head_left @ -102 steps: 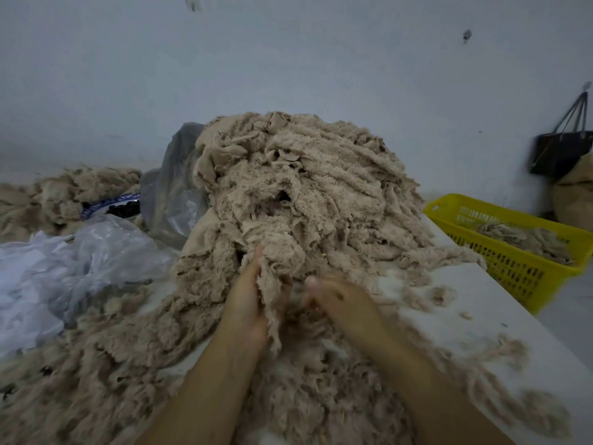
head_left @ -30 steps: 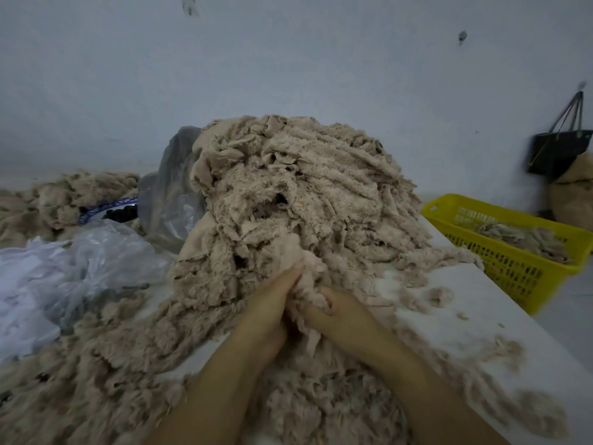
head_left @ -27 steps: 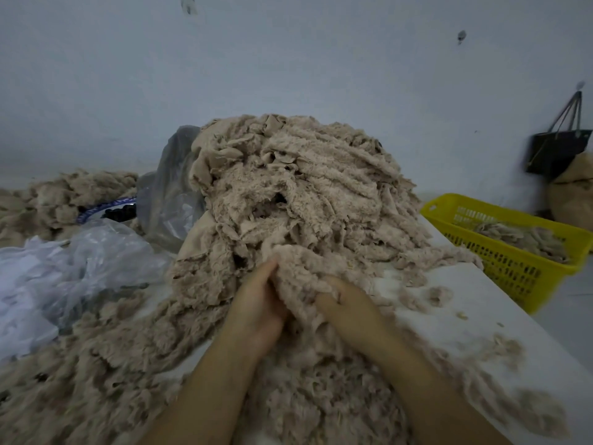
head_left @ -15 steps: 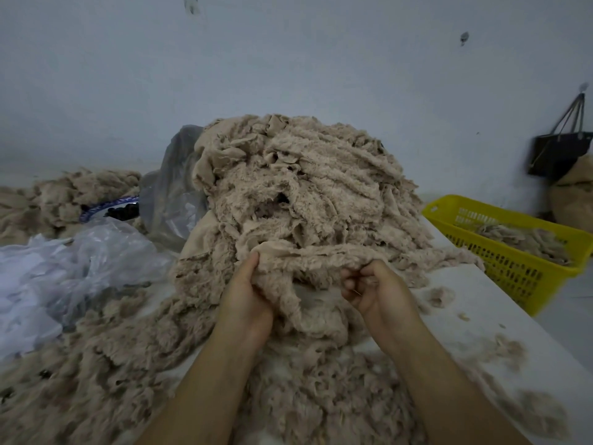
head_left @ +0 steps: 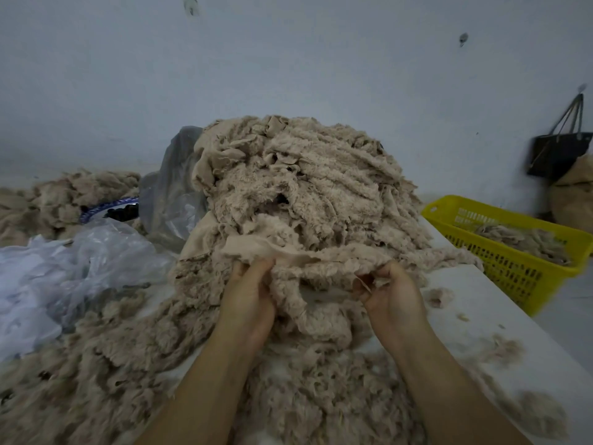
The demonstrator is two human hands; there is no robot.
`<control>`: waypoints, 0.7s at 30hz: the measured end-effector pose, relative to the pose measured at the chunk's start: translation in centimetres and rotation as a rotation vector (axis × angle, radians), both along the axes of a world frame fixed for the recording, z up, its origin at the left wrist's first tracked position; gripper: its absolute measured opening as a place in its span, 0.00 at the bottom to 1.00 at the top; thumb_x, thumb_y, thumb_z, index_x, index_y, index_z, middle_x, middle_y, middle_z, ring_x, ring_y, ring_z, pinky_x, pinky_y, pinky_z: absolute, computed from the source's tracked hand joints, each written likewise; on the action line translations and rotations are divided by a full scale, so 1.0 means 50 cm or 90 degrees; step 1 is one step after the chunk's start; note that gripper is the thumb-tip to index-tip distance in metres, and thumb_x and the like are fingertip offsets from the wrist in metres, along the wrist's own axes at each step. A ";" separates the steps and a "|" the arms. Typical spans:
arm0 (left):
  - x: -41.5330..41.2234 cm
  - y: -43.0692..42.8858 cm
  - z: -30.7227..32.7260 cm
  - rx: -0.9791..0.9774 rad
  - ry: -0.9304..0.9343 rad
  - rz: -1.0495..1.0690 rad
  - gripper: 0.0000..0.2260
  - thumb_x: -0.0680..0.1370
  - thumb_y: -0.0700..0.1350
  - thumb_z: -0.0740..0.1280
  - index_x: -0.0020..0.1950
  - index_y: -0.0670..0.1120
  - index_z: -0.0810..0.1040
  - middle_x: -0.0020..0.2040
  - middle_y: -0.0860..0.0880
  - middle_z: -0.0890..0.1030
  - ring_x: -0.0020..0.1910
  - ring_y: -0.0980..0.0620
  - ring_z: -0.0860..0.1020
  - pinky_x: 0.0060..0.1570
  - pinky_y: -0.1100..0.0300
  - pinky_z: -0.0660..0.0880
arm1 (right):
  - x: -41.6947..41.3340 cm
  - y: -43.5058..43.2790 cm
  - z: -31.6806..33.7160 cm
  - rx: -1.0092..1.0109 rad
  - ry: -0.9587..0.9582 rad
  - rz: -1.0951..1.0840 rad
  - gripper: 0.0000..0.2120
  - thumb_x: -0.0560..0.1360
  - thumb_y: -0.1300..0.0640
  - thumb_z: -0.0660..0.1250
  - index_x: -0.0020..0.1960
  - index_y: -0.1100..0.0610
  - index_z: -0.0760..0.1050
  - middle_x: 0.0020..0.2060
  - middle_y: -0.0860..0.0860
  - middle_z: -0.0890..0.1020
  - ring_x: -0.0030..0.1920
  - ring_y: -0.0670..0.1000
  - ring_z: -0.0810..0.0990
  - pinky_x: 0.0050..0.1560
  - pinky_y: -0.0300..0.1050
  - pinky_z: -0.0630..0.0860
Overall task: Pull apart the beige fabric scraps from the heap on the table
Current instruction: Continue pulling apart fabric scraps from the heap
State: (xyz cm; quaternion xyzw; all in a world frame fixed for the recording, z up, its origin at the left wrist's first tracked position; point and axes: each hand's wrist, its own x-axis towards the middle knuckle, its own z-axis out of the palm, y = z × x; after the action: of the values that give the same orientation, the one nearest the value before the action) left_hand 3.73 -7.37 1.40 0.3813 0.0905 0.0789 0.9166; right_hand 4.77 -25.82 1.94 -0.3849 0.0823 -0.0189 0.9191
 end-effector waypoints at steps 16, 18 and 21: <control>-0.028 -0.046 -0.003 0.175 -0.067 -0.166 0.09 0.80 0.39 0.66 0.54 0.39 0.85 0.54 0.40 0.85 0.55 0.46 0.84 0.50 0.57 0.81 | -0.017 0.057 -0.036 -0.653 -0.283 0.056 0.17 0.76 0.37 0.61 0.48 0.50 0.76 0.46 0.48 0.78 0.45 0.43 0.78 0.46 0.34 0.74; -0.030 -0.052 -0.007 0.212 -0.072 -0.178 0.15 0.76 0.44 0.69 0.60 0.38 0.82 0.58 0.40 0.84 0.58 0.45 0.83 0.59 0.52 0.79 | -0.017 0.057 -0.037 -0.606 -0.279 0.061 0.05 0.80 0.46 0.64 0.48 0.42 0.77 0.50 0.44 0.81 0.47 0.35 0.79 0.46 0.31 0.76; -0.029 -0.053 -0.017 0.244 -0.054 -0.169 0.16 0.74 0.47 0.71 0.58 0.41 0.83 0.57 0.42 0.84 0.57 0.46 0.83 0.58 0.52 0.79 | -0.012 0.056 -0.038 -0.606 -0.225 0.025 0.07 0.80 0.51 0.64 0.45 0.48 0.77 0.38 0.46 0.81 0.38 0.43 0.80 0.36 0.32 0.73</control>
State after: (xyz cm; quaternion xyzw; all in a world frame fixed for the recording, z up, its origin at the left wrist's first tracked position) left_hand 2.30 -10.04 0.58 0.5530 -0.0158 -0.0105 0.8329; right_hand 4.18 -23.02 0.05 -0.7533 -0.0995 -0.1021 0.6421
